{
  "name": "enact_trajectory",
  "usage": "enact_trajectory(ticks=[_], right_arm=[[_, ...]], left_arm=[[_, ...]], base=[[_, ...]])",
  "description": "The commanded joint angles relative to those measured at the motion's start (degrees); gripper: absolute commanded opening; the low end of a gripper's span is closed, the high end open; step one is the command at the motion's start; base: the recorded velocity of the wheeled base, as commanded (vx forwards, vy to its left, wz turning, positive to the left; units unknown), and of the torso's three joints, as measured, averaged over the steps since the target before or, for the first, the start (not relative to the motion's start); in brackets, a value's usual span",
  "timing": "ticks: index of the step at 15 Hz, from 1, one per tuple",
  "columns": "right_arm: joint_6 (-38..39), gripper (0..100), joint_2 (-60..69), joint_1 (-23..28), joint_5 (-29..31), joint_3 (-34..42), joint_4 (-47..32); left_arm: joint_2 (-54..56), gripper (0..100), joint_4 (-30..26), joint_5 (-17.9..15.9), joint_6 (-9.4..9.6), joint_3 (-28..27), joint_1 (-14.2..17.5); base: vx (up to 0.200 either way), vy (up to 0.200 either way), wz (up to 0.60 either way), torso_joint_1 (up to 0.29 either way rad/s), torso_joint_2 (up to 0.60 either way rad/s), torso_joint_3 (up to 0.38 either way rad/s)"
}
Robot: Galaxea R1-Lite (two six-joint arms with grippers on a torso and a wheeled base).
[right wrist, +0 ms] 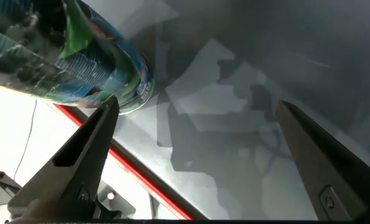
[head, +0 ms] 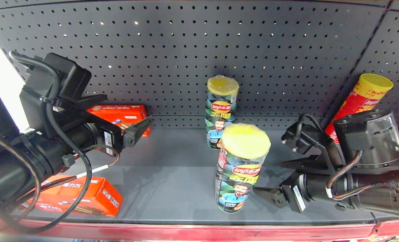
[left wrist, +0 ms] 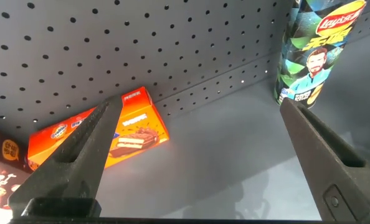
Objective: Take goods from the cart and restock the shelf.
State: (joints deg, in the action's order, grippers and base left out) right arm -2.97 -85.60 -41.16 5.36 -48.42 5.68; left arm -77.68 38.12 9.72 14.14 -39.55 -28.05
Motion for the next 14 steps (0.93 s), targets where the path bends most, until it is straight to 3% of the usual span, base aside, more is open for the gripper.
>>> enact_trajectory(ticks=[1, 14], right_arm=[[-0.01, 100, -0.18, -0.5, 0.0, -0.09, 0.03], [-0.01, 100, -2.73, -2.61, 0.0, -1.68, 0.56]], left_arm=[[-0.1, 100, 0.02, 0.04, 0.01, 0.08, 0.01], [-0.1, 100, 0.11, 0.04, 0.01, 0.43, -0.25]], base=[[0.0, 0.0, 0.0, 0.0, 0.0, 0.0], [0.0, 0.0, 0.0, 0.0, 0.0, 0.0]])
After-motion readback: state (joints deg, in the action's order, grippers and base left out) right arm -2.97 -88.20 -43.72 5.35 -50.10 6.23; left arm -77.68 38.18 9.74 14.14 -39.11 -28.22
